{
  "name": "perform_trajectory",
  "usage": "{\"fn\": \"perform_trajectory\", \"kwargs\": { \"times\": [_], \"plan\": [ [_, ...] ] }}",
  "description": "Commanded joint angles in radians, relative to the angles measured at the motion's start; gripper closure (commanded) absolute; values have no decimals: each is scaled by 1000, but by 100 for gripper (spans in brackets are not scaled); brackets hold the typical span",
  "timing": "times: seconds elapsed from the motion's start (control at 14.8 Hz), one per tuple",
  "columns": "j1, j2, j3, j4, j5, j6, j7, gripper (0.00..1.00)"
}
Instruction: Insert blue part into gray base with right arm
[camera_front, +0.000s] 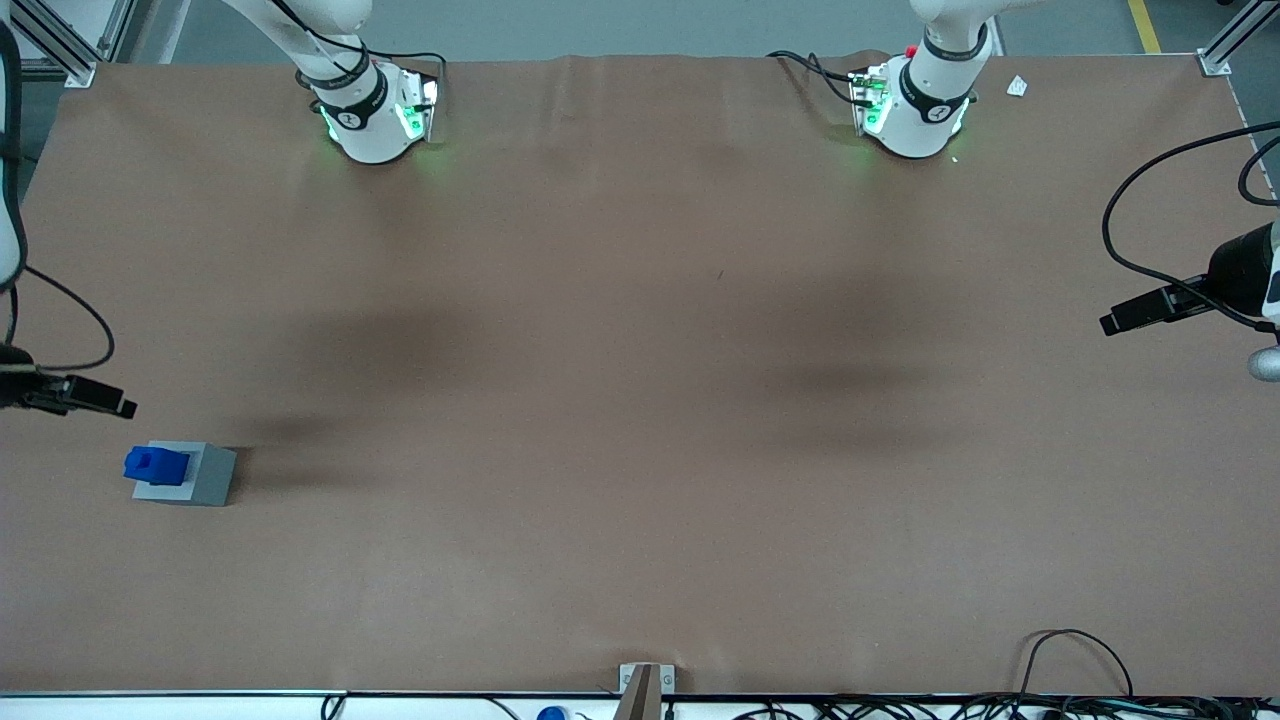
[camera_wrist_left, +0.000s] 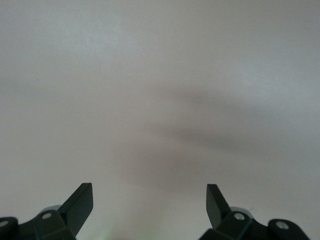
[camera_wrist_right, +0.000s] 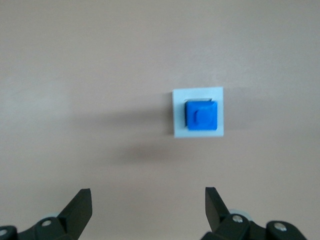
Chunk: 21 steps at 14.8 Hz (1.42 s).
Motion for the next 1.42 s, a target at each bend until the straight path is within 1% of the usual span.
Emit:
{"fn": "perform_trajectory", "kwargs": {
  "times": [0.0,0.13,0.27,0.47,0.61,0.81,0.88,0.94,1.15,1.35],
  "plan": [
    [42,-165,-1,-82,18,-77,86,0],
    [80,-218,-1,-83,7,-131,137,0],
    [96,-283,-1,-87,7,-170,177,0],
    [125,-367,0,-85,7,-239,185,0],
    [161,-377,0,-87,4,-240,226,0],
    [230,-377,0,-97,-39,-236,312,0],
    [253,-377,2,-96,-60,-234,344,0],
    [266,-375,2,-91,-97,-237,352,0],
    [269,-369,-1,-65,-105,-245,355,0],
    [263,-366,-6,-41,-96,-253,354,0]
  ]
}}
